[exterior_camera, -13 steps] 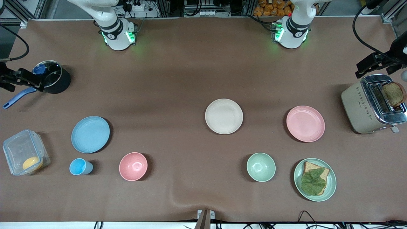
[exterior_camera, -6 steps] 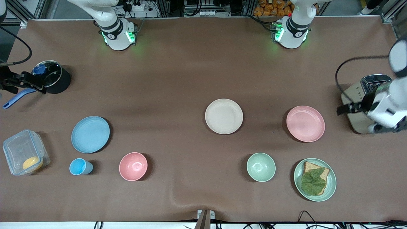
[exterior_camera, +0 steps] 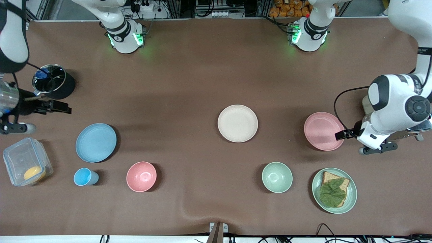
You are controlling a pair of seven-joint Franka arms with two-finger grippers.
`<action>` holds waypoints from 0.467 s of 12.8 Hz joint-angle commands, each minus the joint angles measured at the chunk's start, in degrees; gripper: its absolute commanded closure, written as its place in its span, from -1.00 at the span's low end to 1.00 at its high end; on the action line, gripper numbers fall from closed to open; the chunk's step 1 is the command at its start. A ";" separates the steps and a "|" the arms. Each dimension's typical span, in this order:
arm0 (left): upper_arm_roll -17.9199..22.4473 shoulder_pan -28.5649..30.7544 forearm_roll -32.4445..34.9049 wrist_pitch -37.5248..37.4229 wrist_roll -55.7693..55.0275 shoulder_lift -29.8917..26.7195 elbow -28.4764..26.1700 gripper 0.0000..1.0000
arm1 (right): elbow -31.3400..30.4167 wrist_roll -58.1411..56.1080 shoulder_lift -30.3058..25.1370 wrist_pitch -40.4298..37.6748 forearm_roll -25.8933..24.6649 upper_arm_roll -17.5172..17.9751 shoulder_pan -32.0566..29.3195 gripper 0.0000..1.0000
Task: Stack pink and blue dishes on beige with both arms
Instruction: 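Reach the blue plate with the right gripper while the left gripper reaches pink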
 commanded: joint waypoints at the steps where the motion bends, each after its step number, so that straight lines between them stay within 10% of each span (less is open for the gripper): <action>1: -0.47 1.92 1.49 1.78 -1.04 1.92 -1.50 -1.00 | 2.38 0.17 4.72 -0.56 5.48 0.62 -3.93 -1.00; 6: -0.56 4.83 1.66 3.09 0.28 6.59 -1.15 -0.93 | 4.14 -0.52 19.65 -0.12 20.65 0.70 -13.84 -1.00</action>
